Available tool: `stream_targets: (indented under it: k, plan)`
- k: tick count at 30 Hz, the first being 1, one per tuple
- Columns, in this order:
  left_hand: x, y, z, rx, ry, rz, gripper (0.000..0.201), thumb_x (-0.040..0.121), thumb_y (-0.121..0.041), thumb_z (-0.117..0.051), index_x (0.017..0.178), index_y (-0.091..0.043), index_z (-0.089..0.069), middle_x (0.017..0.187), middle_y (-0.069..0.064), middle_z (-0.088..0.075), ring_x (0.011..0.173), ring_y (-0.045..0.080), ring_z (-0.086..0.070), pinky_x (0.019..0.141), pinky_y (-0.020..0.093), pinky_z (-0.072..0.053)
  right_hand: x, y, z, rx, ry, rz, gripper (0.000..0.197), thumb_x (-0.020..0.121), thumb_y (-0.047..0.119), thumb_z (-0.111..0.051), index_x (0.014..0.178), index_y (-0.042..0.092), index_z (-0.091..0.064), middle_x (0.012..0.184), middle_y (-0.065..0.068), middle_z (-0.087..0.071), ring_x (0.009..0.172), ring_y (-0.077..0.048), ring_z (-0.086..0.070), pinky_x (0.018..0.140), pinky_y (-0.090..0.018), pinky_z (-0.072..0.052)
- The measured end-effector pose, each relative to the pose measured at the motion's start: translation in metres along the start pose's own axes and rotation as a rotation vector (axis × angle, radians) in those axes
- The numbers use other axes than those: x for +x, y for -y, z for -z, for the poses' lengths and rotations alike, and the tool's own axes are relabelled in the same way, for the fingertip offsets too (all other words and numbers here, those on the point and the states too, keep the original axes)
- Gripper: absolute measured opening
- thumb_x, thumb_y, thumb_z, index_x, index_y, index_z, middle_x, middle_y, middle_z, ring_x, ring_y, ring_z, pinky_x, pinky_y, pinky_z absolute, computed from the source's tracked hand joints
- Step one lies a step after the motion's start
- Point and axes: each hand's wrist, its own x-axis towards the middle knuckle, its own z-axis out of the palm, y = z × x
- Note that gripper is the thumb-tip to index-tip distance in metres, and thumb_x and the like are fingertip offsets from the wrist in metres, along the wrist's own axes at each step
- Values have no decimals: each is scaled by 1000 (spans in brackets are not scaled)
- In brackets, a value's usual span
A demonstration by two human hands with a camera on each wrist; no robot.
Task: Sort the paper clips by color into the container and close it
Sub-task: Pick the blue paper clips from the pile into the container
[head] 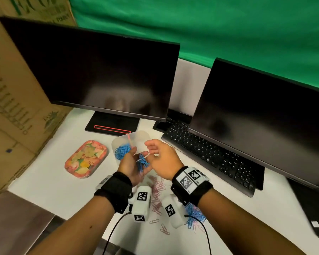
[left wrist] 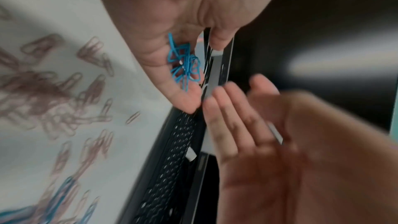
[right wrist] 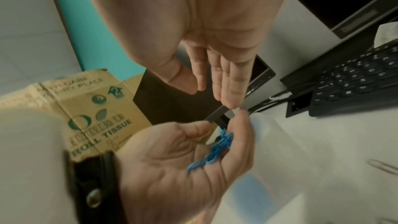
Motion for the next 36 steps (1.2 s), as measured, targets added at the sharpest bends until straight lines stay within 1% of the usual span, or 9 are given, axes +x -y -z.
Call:
stream_targets:
  k: [4,9,13,16,21,24,28,32,36]
  plan:
    - [5,-42,6,-61,-58,-70,42,98,-45,-37,83,-9,-52,79,11,-55,72,23,-57,64,33,-58,6,-4,21,137,-136,47,37,81,-5,-53,109,17,-63,104,-1,-66,97,-13,-62,91,-23,-49]
    - [21,-65,7,-57,-276,-128,56,94,-42,-50,137,-10,-35,128,19,-46,105,33,-56,67,45,-51,-10,-49,56,75,-228,-105,31,86,-1,-53,110,16,-64,102,0,-67,96,-10,-62,84,-14,-48]
    - [25,-55,0,-25,-234,-117,45,94,-39,-52,127,-12,-40,124,14,-53,110,32,-57,83,49,-50,-38,-103,77,5,-244,-248,29,86,1,-54,100,25,-65,97,0,-67,94,-15,-63,90,-24,-51]
    - [27,-41,-6,319,-318,-318,31,93,-29,-55,120,-15,-49,108,8,-57,98,26,-57,89,42,-48,-61,-145,90,-131,-240,-326,31,85,7,-54,82,37,-62,91,2,-71,89,-19,-67,92,-39,-53]
    - [16,6,-19,1038,-166,-722,17,84,-15,-67,99,-22,-65,108,1,-64,89,21,-62,83,34,-52,-93,-174,94,-363,-197,-420,22,87,9,-51,92,18,-71,88,4,-67,83,-14,-60,78,-18,-43]
    - [13,50,-24,1412,123,-659,14,82,-10,-65,79,-23,-66,80,-5,-69,65,15,-61,69,28,-54,-106,-178,86,-493,-69,-381,20,88,16,-49,90,24,-67,92,2,-68,84,-18,-60,73,-21,-41]
    - [6,107,-24,1915,392,-560,9,80,-20,-61,86,-25,-67,85,-9,-69,70,9,-60,67,19,-45,-130,-174,62,-578,124,-166,28,86,16,-47,107,25,-63,109,2,-62,100,-19,-59,83,-26,-43]
    - [8,142,-13,2208,408,-432,20,78,-34,-65,92,-19,-66,94,2,-69,86,25,-64,71,29,-50,-140,-176,47,-672,179,-29,37,84,14,-51,119,21,-62,108,-7,-59,102,-27,-56,85,-33,-47]
    - [12,154,-5,2336,323,-407,31,80,-41,-64,99,-16,-65,98,6,-69,90,28,-66,74,34,-54,-138,-182,44,-770,189,77,25,62,15,-73,84,25,-72,75,3,-62,68,-21,-63,57,-24,-51]
